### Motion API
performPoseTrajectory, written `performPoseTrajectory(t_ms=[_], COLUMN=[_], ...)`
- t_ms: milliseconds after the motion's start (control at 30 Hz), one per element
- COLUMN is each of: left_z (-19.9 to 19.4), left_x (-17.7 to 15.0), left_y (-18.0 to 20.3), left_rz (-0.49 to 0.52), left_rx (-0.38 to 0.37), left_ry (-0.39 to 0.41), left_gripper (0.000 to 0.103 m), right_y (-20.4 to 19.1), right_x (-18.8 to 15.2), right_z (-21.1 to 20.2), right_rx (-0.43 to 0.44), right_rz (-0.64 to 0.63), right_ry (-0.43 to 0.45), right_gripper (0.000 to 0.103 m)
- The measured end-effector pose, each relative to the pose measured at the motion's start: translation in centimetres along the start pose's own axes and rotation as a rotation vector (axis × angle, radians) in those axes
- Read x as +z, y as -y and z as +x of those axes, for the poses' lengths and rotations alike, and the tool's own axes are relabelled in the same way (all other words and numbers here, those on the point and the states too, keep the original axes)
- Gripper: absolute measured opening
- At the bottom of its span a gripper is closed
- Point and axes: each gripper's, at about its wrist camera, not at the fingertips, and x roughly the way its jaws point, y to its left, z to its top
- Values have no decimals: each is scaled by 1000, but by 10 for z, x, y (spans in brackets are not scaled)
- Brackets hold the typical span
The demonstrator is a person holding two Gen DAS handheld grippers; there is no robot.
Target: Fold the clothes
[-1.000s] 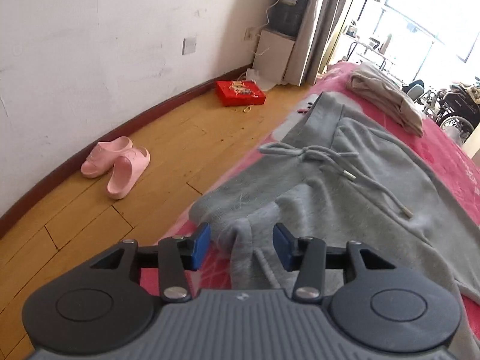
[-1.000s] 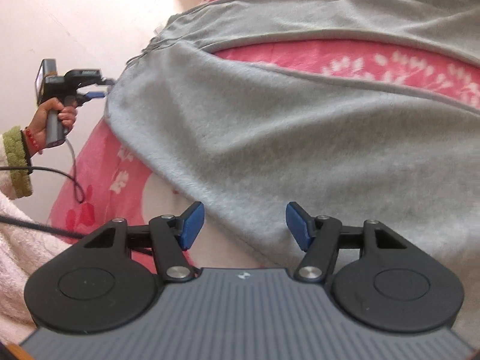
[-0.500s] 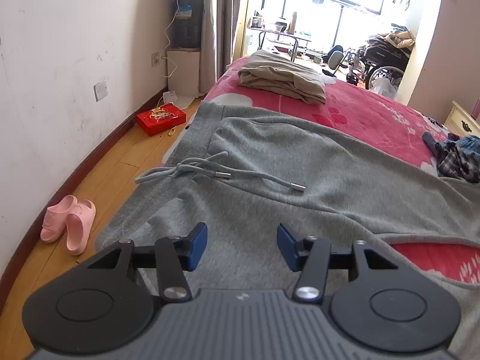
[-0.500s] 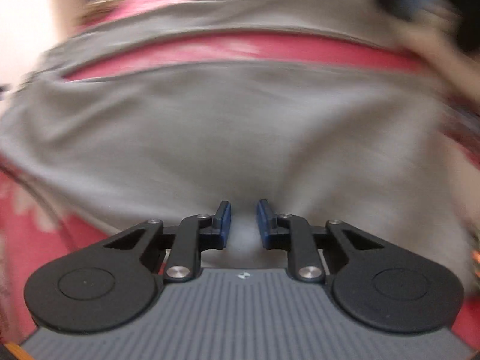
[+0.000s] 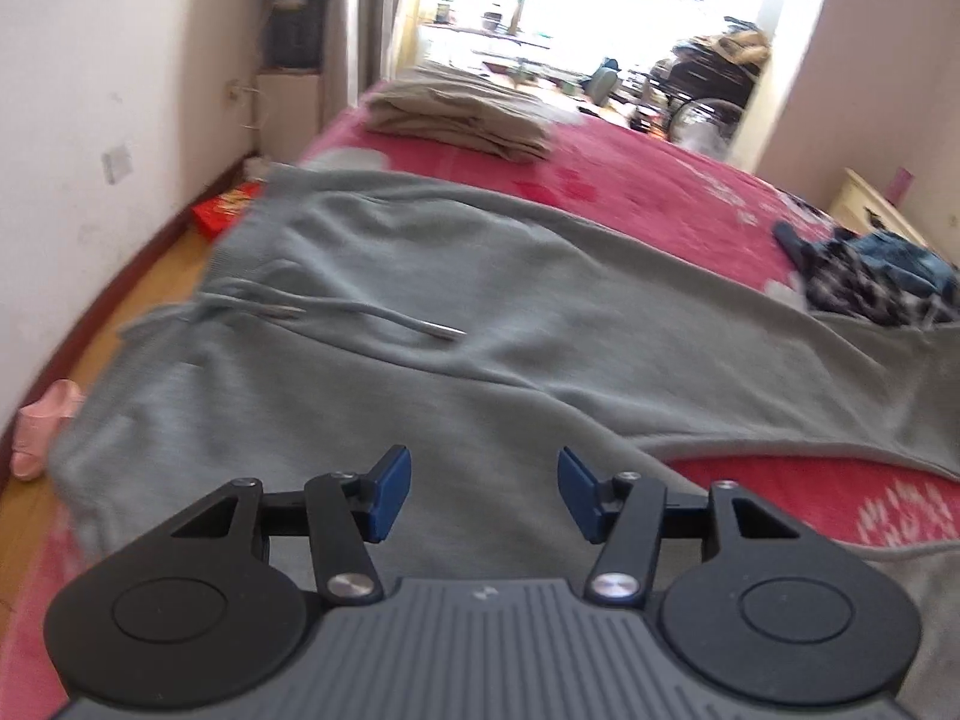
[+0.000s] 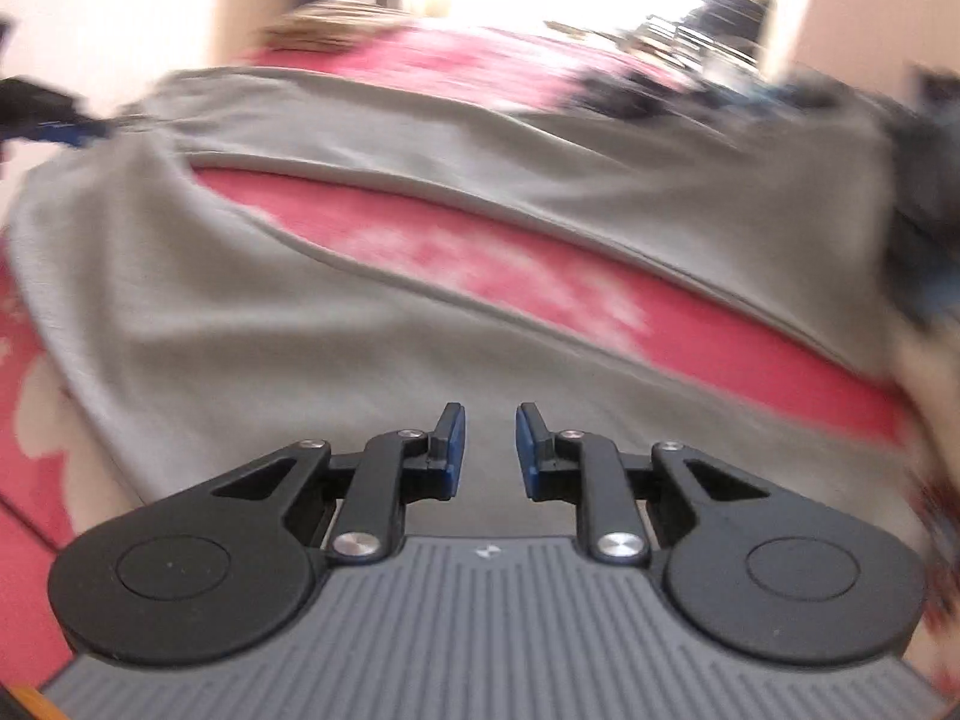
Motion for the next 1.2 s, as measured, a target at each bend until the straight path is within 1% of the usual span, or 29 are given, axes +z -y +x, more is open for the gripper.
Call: performPoseTrajectory(t_ms=[133,200,300,367,400,467,533,567,600,700,767,833,933,1000,1100,1167,1200], left_z=[-1,-3,-7,-9,-8,1,17,27,33,52,59,63,67,68,70,66,64], left_x=[-15,-25,-38,-46,-50,-60,-68,-72,-72,-56,-48,-43,-39,-36,-31,-29,-28], left_y=[34,51,72,84,91,107,119,125,127,129,132,135,137,136,132,130,129], left_rz=[187,296,434,517,560,642,701,712,699,589,557,549,535,502,453,431,420], left_rx=[-36,-61,-121,-180,-210,-245,-216,-190,-182,-187,-182,-177,-171,-177,-184,-186,-186], left_ry=[22,40,42,37,28,-15,-54,-61,-60,-63,-58,-41,-27,-25,-31,-27,-24], left_gripper=[56,56,56,56,56,56,56,56,58,59,61,63,64,64,63,62,62], right_y=[-10,20,69,101,118,128,133,132,131,129,127,126,150,166,185,185,178], right_x=[11,7,0,-5,-7,-9,-11,-13,-14,-19,-23,-26,-31,-42,-62,-63,-61], right_z=[31,30,26,24,23,10,2,3,5,8,10,12,4,-3,-11,-12,-13], right_rx=[87,11,-118,-203,-246,-252,-246,-240,-234,-215,-203,-191,-334,-400,-454,-462,-431], right_rz=[-109,-27,112,204,251,311,351,359,367,391,407,422,481,537,666,713,695], right_ry=[-3,-18,-41,-57,-65,-43,-29,-30,-31,-34,-36,-37,-50,-69,-68,-37,-16], right_gripper=[16,16,16,16,18,18,18,18,18,17,17,17,18,18,18,21,21])
